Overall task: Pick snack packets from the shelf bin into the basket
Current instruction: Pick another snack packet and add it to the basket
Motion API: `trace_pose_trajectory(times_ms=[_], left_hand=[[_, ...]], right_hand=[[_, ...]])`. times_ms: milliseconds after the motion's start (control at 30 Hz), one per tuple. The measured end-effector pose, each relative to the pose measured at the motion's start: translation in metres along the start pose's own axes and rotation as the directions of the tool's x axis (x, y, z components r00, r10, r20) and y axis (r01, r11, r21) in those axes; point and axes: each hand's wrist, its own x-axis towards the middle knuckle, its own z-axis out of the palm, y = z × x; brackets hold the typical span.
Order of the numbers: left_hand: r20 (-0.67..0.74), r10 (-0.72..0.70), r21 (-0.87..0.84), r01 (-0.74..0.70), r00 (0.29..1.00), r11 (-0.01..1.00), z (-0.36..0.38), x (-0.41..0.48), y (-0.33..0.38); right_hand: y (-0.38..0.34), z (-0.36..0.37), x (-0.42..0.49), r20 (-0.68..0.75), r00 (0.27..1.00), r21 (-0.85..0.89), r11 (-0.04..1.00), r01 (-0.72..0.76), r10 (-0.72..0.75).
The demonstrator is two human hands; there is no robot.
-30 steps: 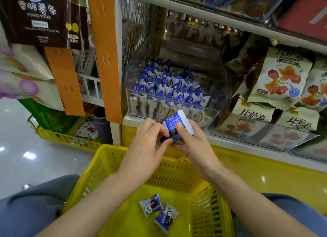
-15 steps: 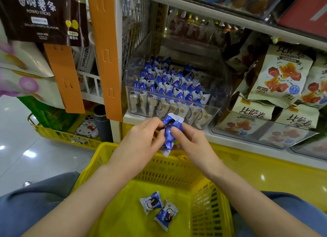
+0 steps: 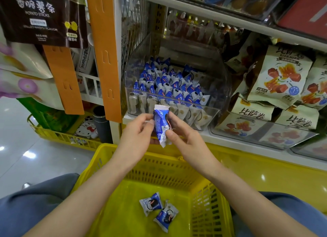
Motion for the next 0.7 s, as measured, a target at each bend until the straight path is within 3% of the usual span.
trace_pose_trajectory(times_ms=[67, 233, 367, 500, 700], left_hand=[[0.043, -0.057, -0.119, 0.062, 0.997, 0.991, 0.002, -0.002, 0.003], [0.009, -0.005, -0.086, 0.006, 1.000, 0.996, 0.002, -0.001, 0.005], [-0.061, 0.015, 0.012, -0.014, 0.998, 1.000, 0.000, 0.001, 0.002], [-0.114, -0.074, -0.113, 0.061, 0.991, 0.992, 0.000, 0.003, 0.004], [-0.107, 0.103, 0.078, -0.095, 0.989, 0.992, -0.007, 0.015, 0.015]], right_hand=[[0.000, -0.001, 0.001, -0.046, 0.999, 0.035, 0.999, 0.013, -0.011], [0.002, 0.000, 0.003, -0.158, 0.987, -0.058, 0.998, 0.030, -0.039], [0.004, 0.002, 0.004, -0.125, 0.992, -0.114, 0.994, 0.008, -0.022], [0.002, 0.002, 0.004, -0.088, 0.996, -0.037, 0.999, 0.027, -0.030], [-0.009, -0.011, 0.009, -0.097, 0.995, 0.057, 0.998, 0.025, -0.019]])
